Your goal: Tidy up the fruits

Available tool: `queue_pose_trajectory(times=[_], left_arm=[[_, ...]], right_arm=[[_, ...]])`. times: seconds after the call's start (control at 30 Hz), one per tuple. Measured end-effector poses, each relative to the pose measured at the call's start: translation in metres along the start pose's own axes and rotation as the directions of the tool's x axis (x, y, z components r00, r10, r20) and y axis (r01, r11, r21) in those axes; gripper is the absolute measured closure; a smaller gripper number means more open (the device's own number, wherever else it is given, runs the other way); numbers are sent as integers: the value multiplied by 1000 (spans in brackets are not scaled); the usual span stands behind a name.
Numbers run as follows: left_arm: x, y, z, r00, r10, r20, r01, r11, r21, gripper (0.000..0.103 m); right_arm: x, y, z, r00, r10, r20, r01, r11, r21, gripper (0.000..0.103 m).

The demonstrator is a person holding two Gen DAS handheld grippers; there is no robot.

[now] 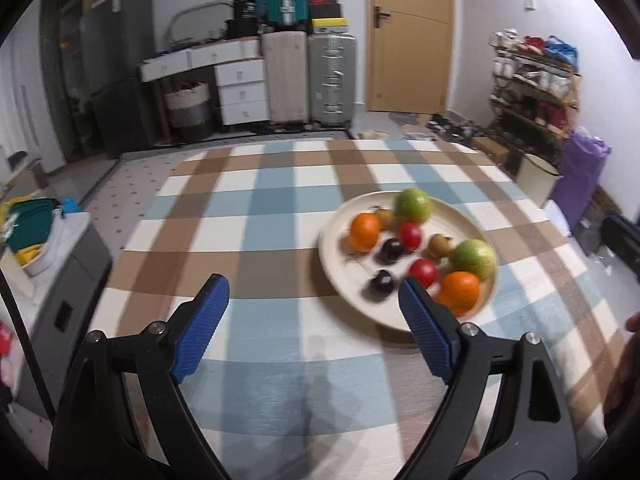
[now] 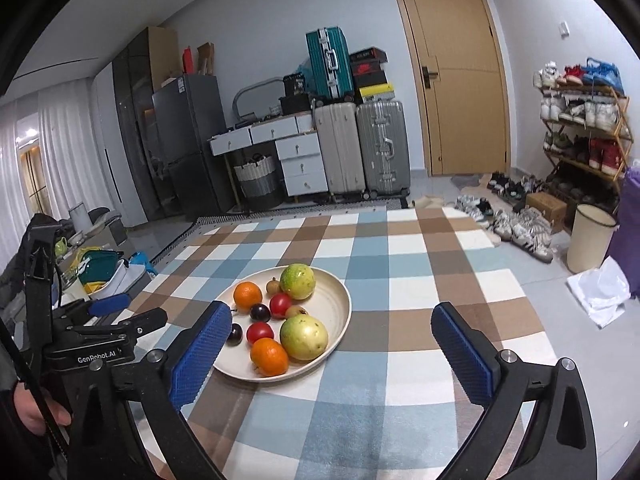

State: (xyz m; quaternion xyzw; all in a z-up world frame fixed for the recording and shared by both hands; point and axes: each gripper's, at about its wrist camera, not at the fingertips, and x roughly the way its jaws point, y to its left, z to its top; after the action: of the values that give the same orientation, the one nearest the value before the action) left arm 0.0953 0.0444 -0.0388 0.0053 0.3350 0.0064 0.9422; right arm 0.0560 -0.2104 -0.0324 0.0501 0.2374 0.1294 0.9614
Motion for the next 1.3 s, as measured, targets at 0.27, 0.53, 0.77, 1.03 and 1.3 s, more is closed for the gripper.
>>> queue_pose_trajectory(times=[0.27, 0.53, 0.77, 1.03, 1.3], left_arm=[[-3, 26, -16, 998, 61, 31, -59, 996, -63, 11], [-5, 29, -31, 994, 54, 91, -49, 997, -56, 2], [-6, 25, -37, 988, 65, 141, -57, 997, -55, 1], [-5, 20, -43, 979, 84, 187, -81, 996, -23, 1], [-22, 13, -49, 955, 95, 281, -99, 995, -1, 1]], right_arm=[[-6, 4, -8, 998, -31, 51, 32, 999, -23, 0], [-4, 5, -30, 997, -40, 60, 44, 997, -69, 0], [0, -3, -40, 996, -67, 54, 69, 997, -44, 0], [1, -4, -48, 989, -126, 80, 131, 989, -65, 0], [5, -9, -47, 989, -137, 60, 139, 990, -36, 0]])
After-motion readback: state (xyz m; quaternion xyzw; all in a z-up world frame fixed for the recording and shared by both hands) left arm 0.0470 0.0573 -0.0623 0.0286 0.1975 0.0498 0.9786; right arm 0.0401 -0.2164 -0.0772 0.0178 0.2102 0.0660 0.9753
